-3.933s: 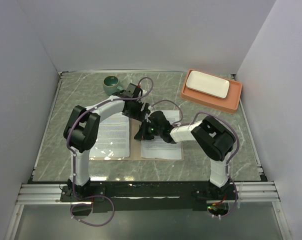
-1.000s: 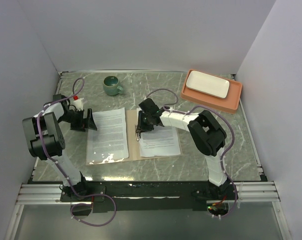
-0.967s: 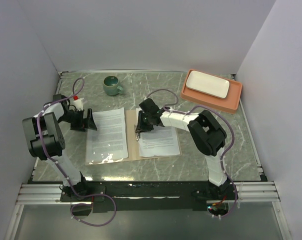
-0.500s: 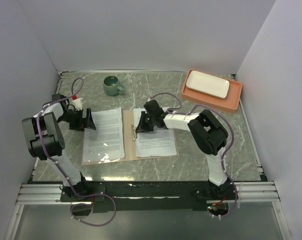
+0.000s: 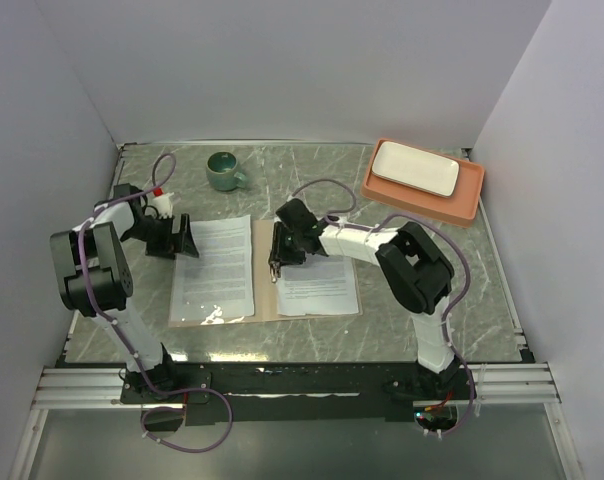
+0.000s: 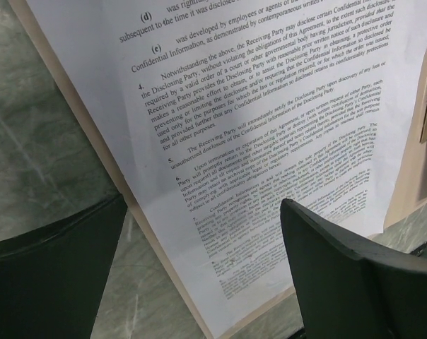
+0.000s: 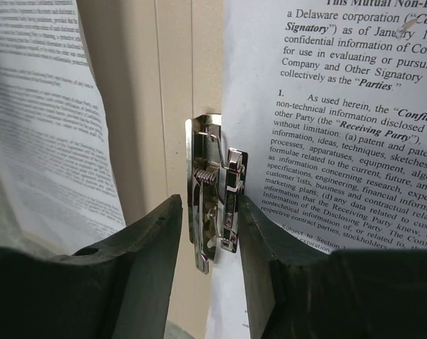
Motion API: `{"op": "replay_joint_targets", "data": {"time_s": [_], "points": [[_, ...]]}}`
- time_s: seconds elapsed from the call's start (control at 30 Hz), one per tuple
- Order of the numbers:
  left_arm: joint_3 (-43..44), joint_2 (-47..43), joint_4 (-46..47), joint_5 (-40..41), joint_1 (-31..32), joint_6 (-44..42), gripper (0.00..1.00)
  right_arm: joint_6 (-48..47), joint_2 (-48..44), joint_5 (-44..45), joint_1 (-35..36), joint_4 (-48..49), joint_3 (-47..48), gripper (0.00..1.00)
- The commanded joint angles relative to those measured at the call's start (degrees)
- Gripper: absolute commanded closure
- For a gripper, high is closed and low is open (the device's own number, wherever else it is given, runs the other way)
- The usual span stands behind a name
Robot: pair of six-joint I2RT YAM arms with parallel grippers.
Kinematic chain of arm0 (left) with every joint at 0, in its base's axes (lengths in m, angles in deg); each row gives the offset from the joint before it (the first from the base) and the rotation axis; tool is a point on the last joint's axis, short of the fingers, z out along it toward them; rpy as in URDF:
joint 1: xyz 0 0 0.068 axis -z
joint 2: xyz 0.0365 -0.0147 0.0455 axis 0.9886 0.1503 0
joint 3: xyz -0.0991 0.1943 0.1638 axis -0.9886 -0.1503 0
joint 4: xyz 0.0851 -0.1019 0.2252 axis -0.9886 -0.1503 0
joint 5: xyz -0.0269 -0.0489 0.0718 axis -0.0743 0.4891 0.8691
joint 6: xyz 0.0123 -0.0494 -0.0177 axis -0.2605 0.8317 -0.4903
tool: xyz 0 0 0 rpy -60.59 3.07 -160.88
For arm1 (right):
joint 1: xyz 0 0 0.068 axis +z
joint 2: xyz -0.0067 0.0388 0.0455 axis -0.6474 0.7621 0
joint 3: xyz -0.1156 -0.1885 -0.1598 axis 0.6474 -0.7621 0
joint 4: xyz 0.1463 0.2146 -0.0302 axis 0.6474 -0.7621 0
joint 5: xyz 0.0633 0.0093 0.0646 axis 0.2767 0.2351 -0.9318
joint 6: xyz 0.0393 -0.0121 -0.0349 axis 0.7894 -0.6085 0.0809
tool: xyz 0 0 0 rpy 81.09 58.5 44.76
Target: Put the files into the folder
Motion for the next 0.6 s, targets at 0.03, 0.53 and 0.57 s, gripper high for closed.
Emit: {"op": "replay_joint_targets", "data": {"time_s": [0.03,0.53,0.57], "points": [[2.1,-2.2,-2.2,-4.0,1.4,0.7,0.03,-5.3,5.0,11.3,3.8,-17.0,5.0,0.54],[5.9,-10.2,-8.2,-7.7,3.6,1.2,0.03,-7.4,12.0,20.4,6.9,-29.8,14.3,0.59],[5.9,-10.4,-8.4,-8.0,3.8,1.3,0.03,-7.2,12.3,20.6,7.0,-30.1,14.7,0.59]]}}
